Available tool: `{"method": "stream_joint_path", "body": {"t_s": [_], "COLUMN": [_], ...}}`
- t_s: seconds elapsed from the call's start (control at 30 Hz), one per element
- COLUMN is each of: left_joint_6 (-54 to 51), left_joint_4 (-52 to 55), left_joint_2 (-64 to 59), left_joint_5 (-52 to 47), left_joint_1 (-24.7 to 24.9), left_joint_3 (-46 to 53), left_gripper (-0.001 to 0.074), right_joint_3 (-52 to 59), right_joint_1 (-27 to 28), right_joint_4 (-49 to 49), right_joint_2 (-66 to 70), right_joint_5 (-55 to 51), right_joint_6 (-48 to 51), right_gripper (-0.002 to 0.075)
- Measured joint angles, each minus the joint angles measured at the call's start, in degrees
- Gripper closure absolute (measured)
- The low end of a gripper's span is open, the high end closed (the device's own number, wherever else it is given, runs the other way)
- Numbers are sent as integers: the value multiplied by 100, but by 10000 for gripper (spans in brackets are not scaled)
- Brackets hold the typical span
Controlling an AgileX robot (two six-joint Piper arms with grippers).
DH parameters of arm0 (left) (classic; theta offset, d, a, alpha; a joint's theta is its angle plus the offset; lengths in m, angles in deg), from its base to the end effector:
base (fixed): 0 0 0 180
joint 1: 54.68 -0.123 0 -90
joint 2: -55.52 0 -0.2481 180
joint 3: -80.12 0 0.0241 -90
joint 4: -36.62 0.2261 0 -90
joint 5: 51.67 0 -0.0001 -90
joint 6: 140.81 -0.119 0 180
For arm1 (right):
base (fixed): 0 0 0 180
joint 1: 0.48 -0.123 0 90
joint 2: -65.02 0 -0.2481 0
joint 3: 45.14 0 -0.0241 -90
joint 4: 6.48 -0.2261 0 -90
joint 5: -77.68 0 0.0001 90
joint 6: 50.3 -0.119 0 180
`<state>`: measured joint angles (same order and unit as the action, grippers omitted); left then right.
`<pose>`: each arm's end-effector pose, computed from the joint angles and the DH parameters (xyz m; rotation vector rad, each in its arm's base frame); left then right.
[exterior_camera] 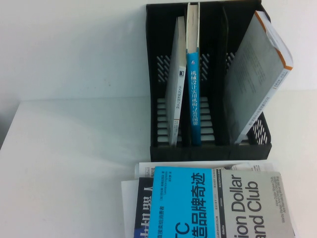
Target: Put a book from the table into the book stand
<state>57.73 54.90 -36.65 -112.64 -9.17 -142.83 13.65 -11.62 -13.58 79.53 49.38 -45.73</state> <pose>0.2147 -0.1719 0.4997 0.4073 1.8627 -0.3899 0.0829 0.0234 0.2496 -0.1886 1.7646 0.2139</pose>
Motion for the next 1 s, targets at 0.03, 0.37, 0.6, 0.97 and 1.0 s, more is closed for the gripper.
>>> {"method": "stream_joint_path", "body": {"t_s": [0.03,0.37,0.6,0.97,1.0], "left_joint_6": [126,643,739,748,748], "left_joint_4": [30,-343,-687,-569,-556], "left_joint_2": [247,2414,3105,3219,3219], "left_joint_5": [280,2641,3023,2995,2858], "left_joint_1": [0,-11,-14,-14,-14], "left_joint_3": [464,5092,6318,6472,6472], "left_gripper": [737,737,737,737,737], "right_joint_3": [0,0,0,0,0], "right_joint_1": [0,0,0,0,0], "right_joint_4": [0,12,12,12,12], "right_joint_2": [0,0,0,0,0], "right_joint_5": [0,0,0,0,0], "right_joint_6": [0,0,0,0,0], "right_gripper": [729,729,729,729,729]}}
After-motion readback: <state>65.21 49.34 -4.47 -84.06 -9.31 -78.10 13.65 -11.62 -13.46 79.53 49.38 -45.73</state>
